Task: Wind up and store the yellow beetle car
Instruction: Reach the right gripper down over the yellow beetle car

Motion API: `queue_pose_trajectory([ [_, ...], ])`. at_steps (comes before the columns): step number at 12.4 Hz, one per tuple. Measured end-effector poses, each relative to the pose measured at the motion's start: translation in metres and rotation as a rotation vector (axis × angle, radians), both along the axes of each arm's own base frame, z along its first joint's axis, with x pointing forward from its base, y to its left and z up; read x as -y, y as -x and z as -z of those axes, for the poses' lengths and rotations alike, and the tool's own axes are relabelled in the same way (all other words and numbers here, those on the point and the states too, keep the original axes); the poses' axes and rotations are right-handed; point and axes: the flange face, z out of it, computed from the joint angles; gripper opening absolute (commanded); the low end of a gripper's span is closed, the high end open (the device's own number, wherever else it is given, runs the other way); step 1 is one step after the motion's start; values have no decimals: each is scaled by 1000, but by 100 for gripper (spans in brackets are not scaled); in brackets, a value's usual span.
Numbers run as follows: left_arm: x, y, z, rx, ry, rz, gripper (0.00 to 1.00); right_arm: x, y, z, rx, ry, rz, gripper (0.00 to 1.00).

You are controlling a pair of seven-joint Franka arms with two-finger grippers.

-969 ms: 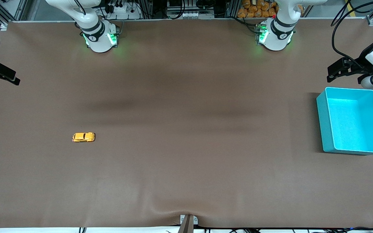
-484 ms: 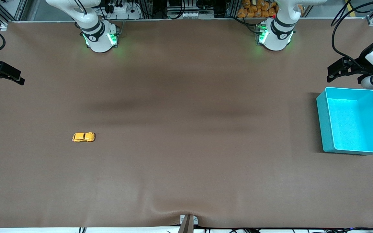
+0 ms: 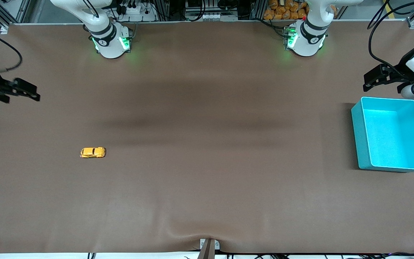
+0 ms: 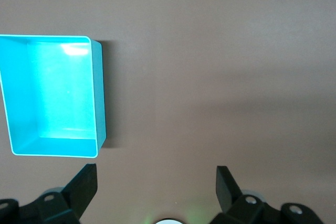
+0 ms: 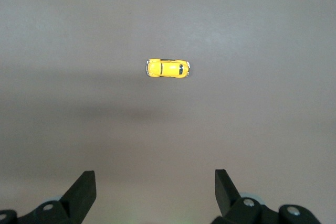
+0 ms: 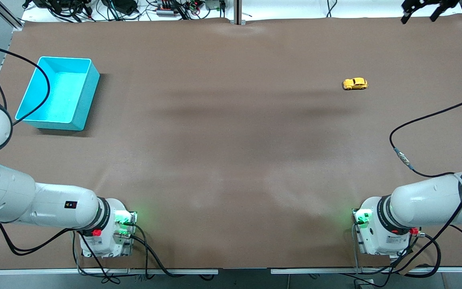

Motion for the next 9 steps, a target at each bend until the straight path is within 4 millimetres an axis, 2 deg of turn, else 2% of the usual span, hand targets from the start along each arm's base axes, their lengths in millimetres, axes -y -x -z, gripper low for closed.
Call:
queue_pose_trajectory([
  [4,-1,0,1,-2,0,-2,100,2,-26,82,-53,-22,-204,100],
  [6,-1,0,4,-8,-1,-3,100,1,-23,116,-63,-35,-288,100],
  [9,-2,0,5,-11,-1,-3,100,1,-19,165,-10,-49,-508,100],
])
